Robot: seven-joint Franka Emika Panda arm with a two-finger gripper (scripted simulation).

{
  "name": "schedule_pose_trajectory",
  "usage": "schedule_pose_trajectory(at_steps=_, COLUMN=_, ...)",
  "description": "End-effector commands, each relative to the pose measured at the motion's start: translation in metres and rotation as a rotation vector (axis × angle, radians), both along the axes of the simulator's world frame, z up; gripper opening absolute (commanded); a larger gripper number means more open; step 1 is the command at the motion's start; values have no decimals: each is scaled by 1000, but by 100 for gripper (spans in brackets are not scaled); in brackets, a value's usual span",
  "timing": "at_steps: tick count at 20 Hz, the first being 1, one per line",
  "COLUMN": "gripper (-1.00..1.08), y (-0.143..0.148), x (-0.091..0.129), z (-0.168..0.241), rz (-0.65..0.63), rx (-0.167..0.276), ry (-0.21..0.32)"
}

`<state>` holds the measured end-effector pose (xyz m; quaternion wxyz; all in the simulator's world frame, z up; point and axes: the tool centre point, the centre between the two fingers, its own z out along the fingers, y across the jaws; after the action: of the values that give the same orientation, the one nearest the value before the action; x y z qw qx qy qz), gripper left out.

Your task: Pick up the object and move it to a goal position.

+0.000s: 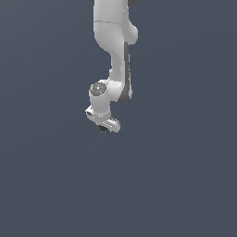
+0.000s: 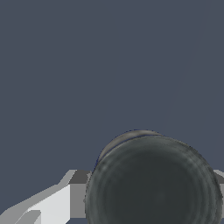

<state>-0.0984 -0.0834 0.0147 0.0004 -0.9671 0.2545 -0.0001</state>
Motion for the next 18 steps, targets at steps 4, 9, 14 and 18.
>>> schedule_pose_trajectory(at_steps=4, gripper=-100, y=-1, x=0, z=-1, rz=-1, rx=-1, ry=0)
schedule_pose_trajectory(at_steps=9, gripper=-100, y=-1, x=1, z=2, rz=0, rx=0, ry=0)
schedule_pose_trajectory(at_steps=14, gripper=-100, y=-5, x=7, z=16, rz=0, rx=0, ry=0)
schedule_pose_trajectory(at_steps=18, gripper=-100, y=-11, x=15, z=35, rz=-1, rx=-1, ry=0)
